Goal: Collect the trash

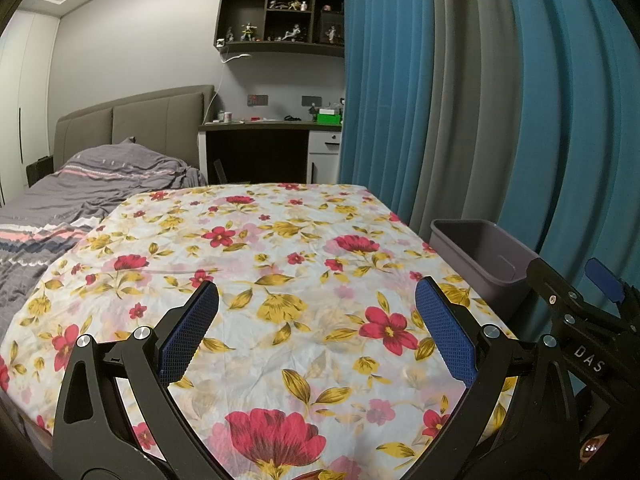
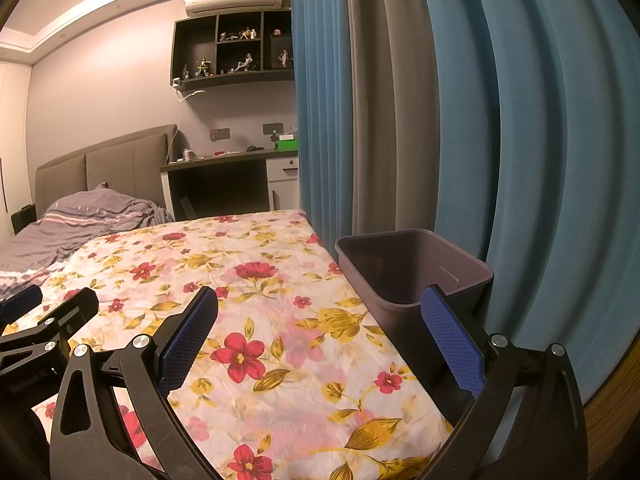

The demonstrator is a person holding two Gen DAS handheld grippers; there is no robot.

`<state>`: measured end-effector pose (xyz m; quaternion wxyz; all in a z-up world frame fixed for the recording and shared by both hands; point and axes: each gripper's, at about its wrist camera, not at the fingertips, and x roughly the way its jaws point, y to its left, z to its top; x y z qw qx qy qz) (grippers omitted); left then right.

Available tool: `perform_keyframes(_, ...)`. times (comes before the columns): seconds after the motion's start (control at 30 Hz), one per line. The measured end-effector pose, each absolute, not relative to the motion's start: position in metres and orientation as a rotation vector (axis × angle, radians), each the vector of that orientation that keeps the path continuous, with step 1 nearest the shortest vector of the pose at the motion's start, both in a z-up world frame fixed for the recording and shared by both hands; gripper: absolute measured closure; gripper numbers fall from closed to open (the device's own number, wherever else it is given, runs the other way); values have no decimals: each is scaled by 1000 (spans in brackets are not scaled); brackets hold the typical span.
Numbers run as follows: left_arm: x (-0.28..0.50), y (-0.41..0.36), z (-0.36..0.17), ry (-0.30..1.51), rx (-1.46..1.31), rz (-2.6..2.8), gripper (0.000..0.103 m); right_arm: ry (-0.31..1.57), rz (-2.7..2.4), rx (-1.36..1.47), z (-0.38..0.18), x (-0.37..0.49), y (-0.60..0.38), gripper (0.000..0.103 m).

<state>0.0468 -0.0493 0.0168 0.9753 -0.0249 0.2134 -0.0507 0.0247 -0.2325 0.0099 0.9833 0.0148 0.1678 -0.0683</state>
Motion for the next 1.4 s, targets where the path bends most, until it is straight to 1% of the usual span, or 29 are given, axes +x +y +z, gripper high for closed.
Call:
perform_keyframes(0.4,45,-52,19,413,-42,-114,6,337,-137,29,10,25,-233,6)
perform_keyframes(0.5,47,-52,19,418,-50,-126,17,338,-136,31,10,25,-232,6)
perform_keyframes(0.57,47,-47,19,423,-60,-127,28,338,-137,30,10,25,-232,6)
perform_keyframes(0.67,47,-45,19,422,-71,-135,33,338,-138,31,10,25,-231,6)
perform_keyframes(1.4,49,-44,20,423,-71,-139,33,336,-136,33,13,27,-229,6)
